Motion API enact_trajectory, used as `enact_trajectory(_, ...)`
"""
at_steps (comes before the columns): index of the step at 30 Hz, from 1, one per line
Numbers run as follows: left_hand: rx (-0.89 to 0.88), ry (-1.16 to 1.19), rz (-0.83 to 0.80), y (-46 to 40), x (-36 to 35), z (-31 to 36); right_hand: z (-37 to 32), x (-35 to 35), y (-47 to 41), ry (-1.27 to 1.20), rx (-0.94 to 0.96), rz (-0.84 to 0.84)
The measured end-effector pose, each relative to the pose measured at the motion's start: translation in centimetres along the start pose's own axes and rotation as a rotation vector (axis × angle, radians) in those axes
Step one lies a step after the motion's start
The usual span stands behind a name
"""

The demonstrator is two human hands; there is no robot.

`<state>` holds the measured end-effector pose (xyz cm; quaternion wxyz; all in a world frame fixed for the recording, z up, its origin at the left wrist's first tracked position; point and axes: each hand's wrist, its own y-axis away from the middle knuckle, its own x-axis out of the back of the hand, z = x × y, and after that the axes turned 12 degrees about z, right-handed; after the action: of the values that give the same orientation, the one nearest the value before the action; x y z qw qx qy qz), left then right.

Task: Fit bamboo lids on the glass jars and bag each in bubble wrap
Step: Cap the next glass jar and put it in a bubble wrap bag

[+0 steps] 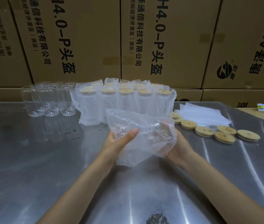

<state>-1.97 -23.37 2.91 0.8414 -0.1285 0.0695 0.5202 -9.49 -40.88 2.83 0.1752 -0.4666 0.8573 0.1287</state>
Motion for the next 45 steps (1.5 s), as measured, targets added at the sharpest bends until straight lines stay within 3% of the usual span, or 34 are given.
enact_trajectory(6, 0.058, 0.012, -0.004, -0.3, 0.3, 0.2, 0.5, -0.1, -0.3, -0.03, 0.048, 0.036)
enact_trajectory(10, 0.13, 0.253, 0.011, -1.0, 0.6, 0.5, 0.6, -0.1, -0.4, -0.091, 0.034, 0.067)
enact_trajectory(22, 0.008, 0.025, -0.066, -1.1, 1.2, -0.6, 1.2, -0.9, 0.4, -0.161, 0.086, 0.047)
enact_trajectory(30, 0.021, 0.006, -0.011, -0.8, 0.7, -1.0, 1.7, -1.3, 0.8, -0.146, 0.124, -0.002)
enact_trajectory(35, 0.148, 0.123, 0.118, -1.3, 0.9, -1.4, 1.2, -1.3, 0.8, -0.146, 0.165, 0.113)
enact_trajectory(39, 0.24, 0.377, 0.102, -1.3, 0.7, -0.7, 1.3, -1.2, 1.2, 0.016, 0.261, 0.412)
enact_trajectory(41, 0.243, 0.498, 0.092, -1.4, 0.7, -0.3, 1.5, -1.5, 1.5, 0.034, 0.174, 0.33)
enact_trajectory(45, 0.226, 0.511, 0.114, -0.5, -0.5, -0.1, 2.5, -3.5, 2.6, 0.087, -0.089, -0.053)
